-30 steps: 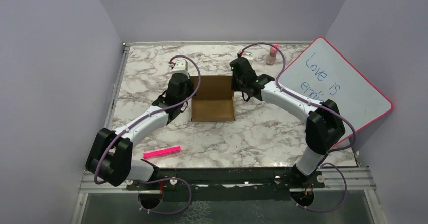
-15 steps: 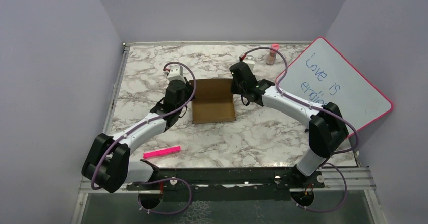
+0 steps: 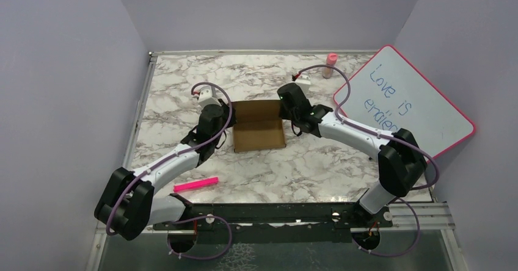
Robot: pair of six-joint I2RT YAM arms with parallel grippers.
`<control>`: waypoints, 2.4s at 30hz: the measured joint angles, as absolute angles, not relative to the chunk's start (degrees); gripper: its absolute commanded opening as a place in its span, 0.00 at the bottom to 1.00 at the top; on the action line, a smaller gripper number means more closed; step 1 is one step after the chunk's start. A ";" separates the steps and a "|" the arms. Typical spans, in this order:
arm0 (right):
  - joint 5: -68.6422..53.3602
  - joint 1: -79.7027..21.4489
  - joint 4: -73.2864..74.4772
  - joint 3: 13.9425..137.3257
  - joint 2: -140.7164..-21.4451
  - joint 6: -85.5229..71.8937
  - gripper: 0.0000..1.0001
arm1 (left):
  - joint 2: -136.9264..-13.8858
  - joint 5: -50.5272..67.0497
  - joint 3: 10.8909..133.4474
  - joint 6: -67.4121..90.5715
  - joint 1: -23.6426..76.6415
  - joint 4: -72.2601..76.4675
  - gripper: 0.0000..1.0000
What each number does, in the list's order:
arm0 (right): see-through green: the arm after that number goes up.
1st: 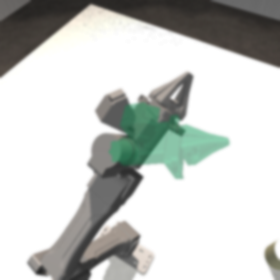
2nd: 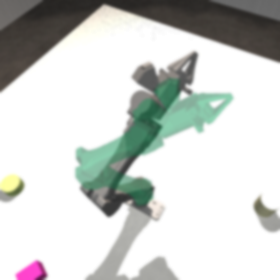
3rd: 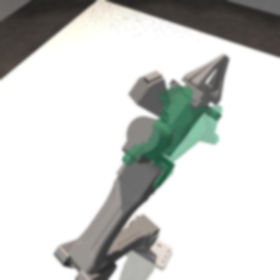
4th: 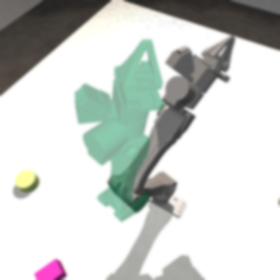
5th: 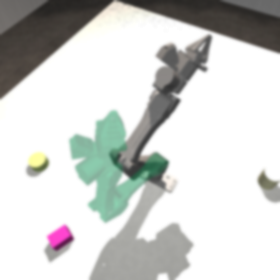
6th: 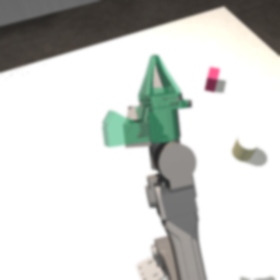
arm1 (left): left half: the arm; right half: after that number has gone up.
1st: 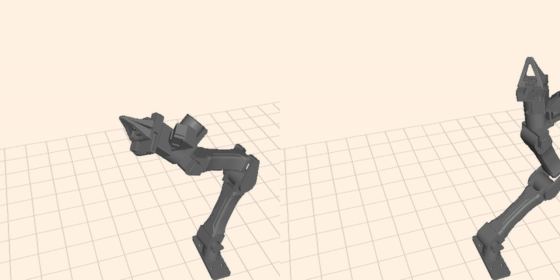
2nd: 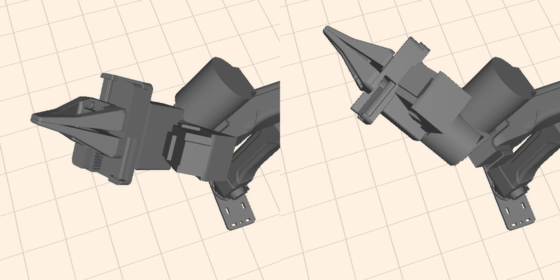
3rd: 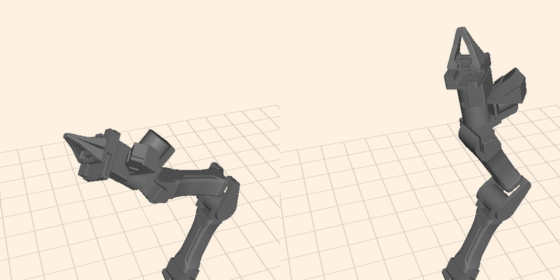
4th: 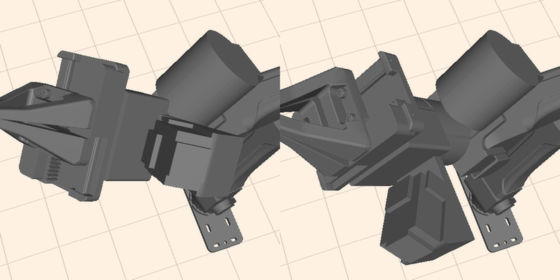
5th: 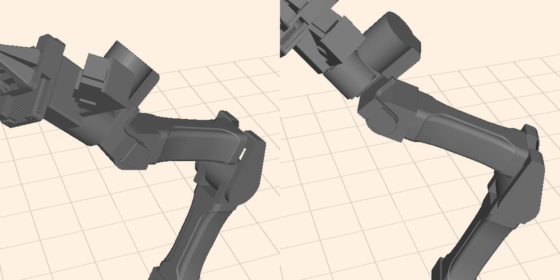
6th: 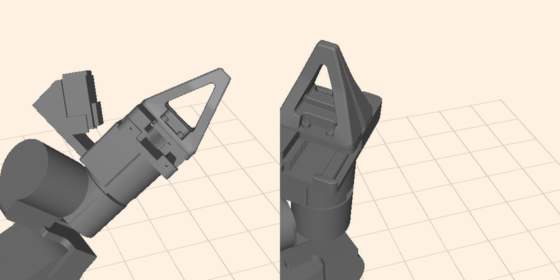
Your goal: Fold the paper box
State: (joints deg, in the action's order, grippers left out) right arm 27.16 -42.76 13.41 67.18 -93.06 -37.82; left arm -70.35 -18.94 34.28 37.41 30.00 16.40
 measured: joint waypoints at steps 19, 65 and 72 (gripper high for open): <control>26.59 -43.44 3.62 55.37 -89.56 -29.95 0.36 | -68.88 -22.09 29.76 32.45 31.90 17.61 0.41; -22.81 -24.73 -30.46 39.38 -83.77 3.03 0.44 | -73.36 35.29 39.16 -0.27 9.21 11.03 0.51; -22.85 -24.64 -30.87 39.40 -83.88 4.10 0.37 | -73.87 35.62 40.45 -6.15 8.38 10.22 0.52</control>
State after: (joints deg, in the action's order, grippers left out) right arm -22.85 -24.64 -30.87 39.40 -83.88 4.10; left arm -73.87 35.62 40.45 -6.15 8.38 10.22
